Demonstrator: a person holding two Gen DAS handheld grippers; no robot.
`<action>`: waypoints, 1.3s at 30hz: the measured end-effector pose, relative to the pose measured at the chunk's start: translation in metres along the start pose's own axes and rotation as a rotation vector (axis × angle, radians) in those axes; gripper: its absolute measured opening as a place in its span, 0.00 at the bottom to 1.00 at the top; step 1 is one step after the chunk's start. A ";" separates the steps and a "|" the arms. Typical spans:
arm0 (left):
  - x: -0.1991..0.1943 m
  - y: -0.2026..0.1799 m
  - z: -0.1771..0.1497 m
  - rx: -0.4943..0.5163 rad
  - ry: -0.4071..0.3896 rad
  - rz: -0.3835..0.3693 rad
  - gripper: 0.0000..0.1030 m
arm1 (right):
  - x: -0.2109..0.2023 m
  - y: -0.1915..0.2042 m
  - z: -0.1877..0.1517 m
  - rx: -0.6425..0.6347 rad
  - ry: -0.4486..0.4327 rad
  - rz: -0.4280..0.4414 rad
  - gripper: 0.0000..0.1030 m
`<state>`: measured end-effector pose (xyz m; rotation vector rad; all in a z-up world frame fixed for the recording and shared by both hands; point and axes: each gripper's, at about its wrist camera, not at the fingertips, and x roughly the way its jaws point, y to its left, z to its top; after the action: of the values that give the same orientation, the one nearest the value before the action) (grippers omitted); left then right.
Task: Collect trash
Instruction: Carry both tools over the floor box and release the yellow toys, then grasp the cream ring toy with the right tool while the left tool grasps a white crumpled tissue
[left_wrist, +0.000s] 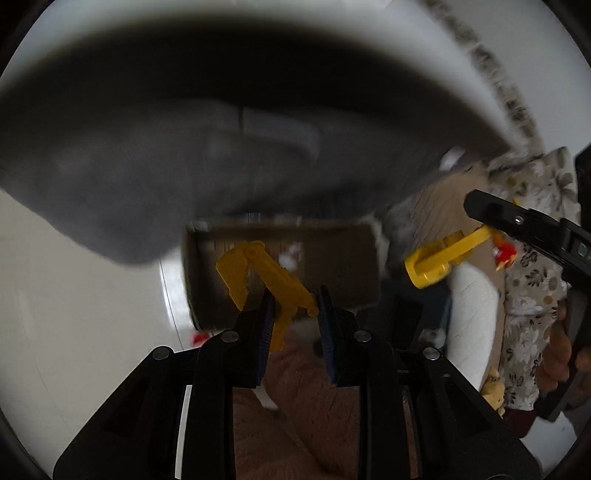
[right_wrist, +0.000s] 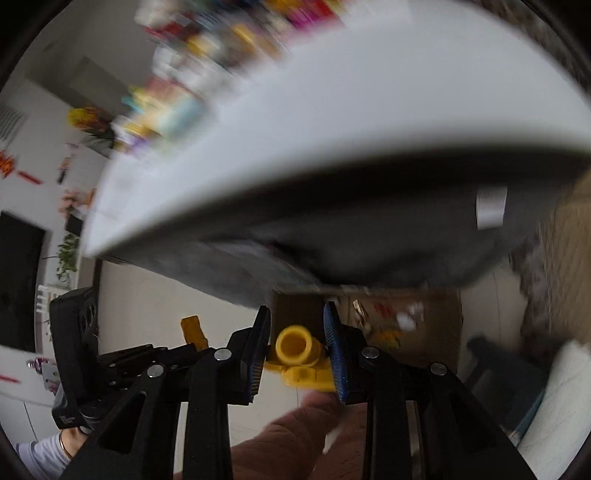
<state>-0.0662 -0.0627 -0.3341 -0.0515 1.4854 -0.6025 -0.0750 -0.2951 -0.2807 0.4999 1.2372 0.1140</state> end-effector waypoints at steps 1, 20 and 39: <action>0.023 0.003 0.000 -0.010 0.032 0.011 0.22 | 0.017 -0.011 -0.004 0.017 0.016 -0.012 0.29; 0.172 0.081 -0.006 -0.260 0.343 0.175 0.74 | 0.147 -0.095 -0.048 0.149 0.238 -0.225 0.77; -0.080 0.073 -0.051 -0.347 -0.033 0.143 0.75 | -0.051 0.163 0.085 -0.379 -0.264 0.076 0.86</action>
<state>-0.0862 0.0490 -0.2960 -0.2214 1.5329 -0.2239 0.0162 -0.1946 -0.1468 0.2219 0.9104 0.3297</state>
